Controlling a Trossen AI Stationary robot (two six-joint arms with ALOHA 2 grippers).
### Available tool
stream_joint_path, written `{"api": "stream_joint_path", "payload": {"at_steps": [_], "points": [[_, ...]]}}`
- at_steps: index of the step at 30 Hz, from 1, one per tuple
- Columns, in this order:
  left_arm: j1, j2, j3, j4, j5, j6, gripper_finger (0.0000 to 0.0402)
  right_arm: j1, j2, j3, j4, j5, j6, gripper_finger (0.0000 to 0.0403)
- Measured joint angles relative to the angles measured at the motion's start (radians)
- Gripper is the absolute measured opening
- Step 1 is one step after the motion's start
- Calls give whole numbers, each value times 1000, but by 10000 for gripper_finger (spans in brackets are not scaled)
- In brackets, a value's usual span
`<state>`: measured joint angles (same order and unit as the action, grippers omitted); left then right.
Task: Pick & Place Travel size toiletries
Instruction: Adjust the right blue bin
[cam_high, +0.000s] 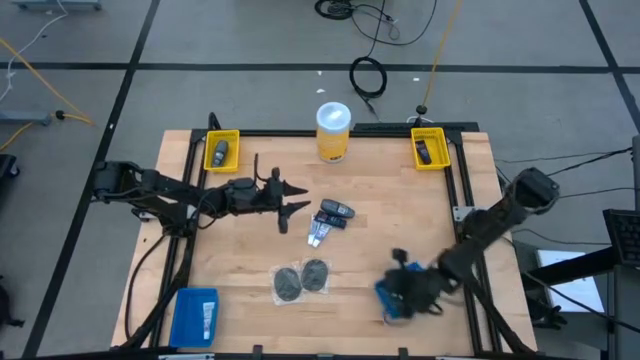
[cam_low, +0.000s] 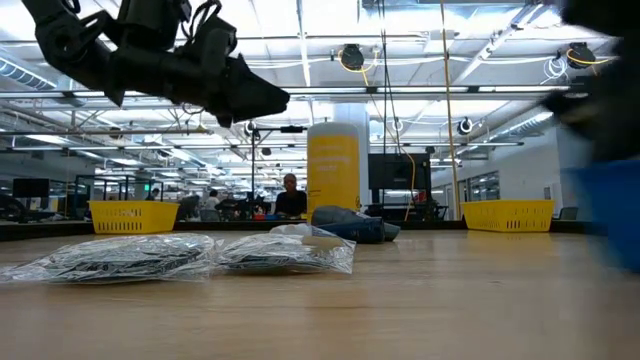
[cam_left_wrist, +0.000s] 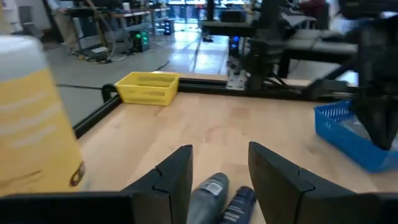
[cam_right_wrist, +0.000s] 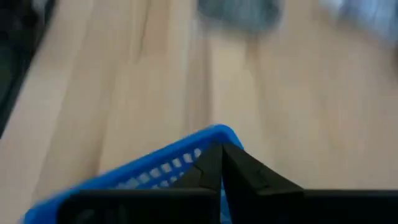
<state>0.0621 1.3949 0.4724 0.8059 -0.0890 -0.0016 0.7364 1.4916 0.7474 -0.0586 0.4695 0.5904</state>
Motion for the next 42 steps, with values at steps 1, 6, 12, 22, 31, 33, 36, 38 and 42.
{"api": "stream_joint_path", "payload": {"at_steps": [1, 6, 12, 22, 31, 33, 36, 38, 42], "points": [[-13, 0, 12, -22, -4, 17, 152, -44, 0, -17, 81, -3, -70, 3], [-73, 0, 66, -163, -71, 73, 152, -189, 0, -34, 150, -84, -233, 22], [-119, 0, 81, -214, -81, 75, 152, -242, 0, -17, 163, -282, -235, 43], [-143, 0, 81, -222, -89, 72, 152, -171, 0, 65, -103, -643, 124, 40], [-142, 0, 81, -218, -90, 66, 152, -65, -141, 65, -625, -831, 512, 2], [-142, 0, 81, -216, -90, 60, 152, -51, -208, 65, -753, -796, 579, 3], [-142, 0, 81, -213, -90, 53, 152, -38, -301, 65, -882, -715, 672, 2], [-142, 0, 81, -209, -90, 53, 152, -36, -342, 64, -874, -633, 688, 1], [-142, 0, 81, -209, -96, 53, 152, -57, -370, 64, -612, -480, 584, 1]]}}
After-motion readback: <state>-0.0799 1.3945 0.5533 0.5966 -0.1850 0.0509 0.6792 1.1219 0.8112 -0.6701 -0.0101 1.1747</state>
